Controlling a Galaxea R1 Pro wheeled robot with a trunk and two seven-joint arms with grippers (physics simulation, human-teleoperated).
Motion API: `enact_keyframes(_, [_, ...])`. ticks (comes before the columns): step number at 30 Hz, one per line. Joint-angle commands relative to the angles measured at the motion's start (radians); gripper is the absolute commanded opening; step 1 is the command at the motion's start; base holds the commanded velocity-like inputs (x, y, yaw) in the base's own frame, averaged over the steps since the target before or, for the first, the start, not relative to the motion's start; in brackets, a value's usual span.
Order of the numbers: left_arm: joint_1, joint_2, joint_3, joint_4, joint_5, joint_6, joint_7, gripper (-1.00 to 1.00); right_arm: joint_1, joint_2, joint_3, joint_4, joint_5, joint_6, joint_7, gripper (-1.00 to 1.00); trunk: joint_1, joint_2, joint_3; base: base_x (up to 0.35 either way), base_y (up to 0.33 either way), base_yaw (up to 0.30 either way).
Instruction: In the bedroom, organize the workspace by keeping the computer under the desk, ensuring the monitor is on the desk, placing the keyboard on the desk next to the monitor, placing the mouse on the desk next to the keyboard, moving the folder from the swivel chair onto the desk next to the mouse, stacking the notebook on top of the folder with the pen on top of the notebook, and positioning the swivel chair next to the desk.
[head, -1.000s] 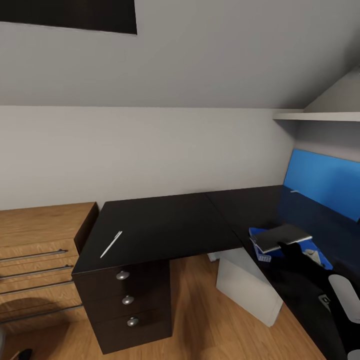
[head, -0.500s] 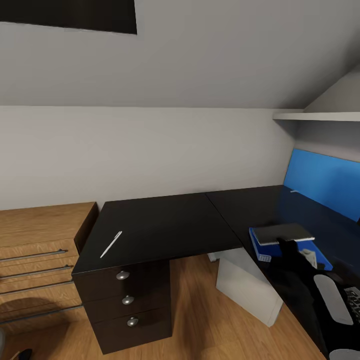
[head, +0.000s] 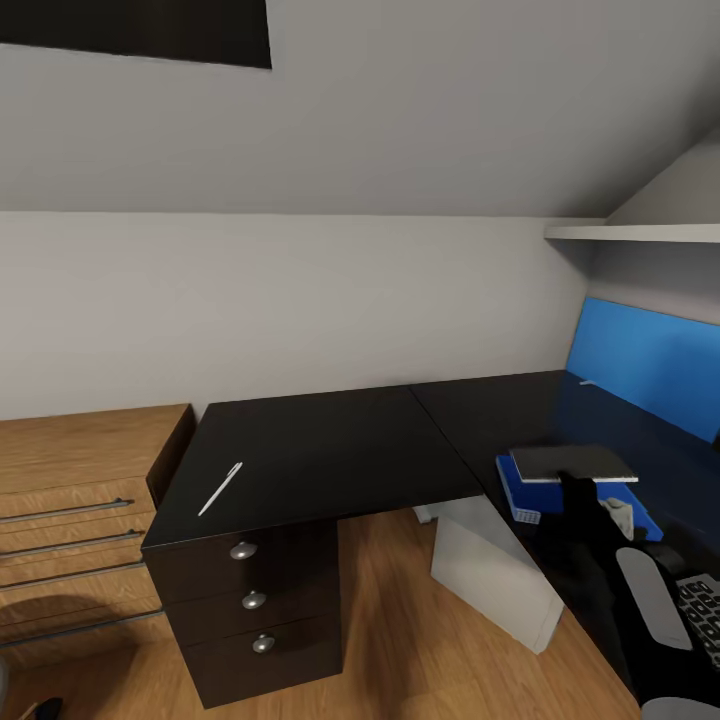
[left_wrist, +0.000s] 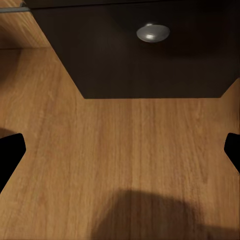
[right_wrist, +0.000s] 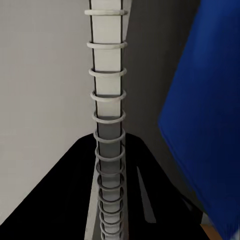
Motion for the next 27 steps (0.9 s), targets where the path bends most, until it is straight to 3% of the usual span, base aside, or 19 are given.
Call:
enact_keyframes(1, [-0.001,0.001,-0.008,0.000,0.010,-0.006,0.006,1.00,-0.001,0.000,-0.001,-0.002,-0.015,0.005,-0.003,-1.00,0.000,-0.001,-0.001,0.000,-0.188,0.000])
enact_keyframes(4, [-0.001,0.001,-0.008,0.000,0.010,-0.006,0.006,1.00,-0.001,0.000,-0.002,-0.005,-0.064,0.006,-0.001,-1.00,0.000,-0.001,-0.001,0.000,-0.257,0.000])
enact_keyframes(5, [-0.001,0.001,-0.008,0.000,0.010,-0.005,0.005,1.00,-0.001,-0.001,-0.002,-0.005,-0.100,0.007,-0.002,-1.00,0.000,-0.001,-0.001,0.000,-0.149,0.000])
enact_keyframes(8, [-0.001,0.001,-0.008,0.000,0.010,-0.004,0.005,1.00,-0.001,-0.005,0.000,-0.005,-0.133,0.013,-0.004,-1.00,0.000,-0.001,-0.001,0.000,-0.065,0.000])
enact_keyframes(20, [-0.001,0.001,-0.008,0.000,0.010,-0.005,0.006,1.00,-0.001,0.000,0.003,-0.004,-0.148,0.024,-0.007,-1.00,0.000,-0.001,-0.001,0.000,-0.008,0.000])
enact_keyframes(27, [-0.001,0.001,-0.008,0.000,0.010,-0.006,0.005,1.00,-0.001,0.000,0.002,-0.002,-0.149,0.026,-0.111,-1.00,0.000,-0.001,-0.001,0.000,0.000,0.000])
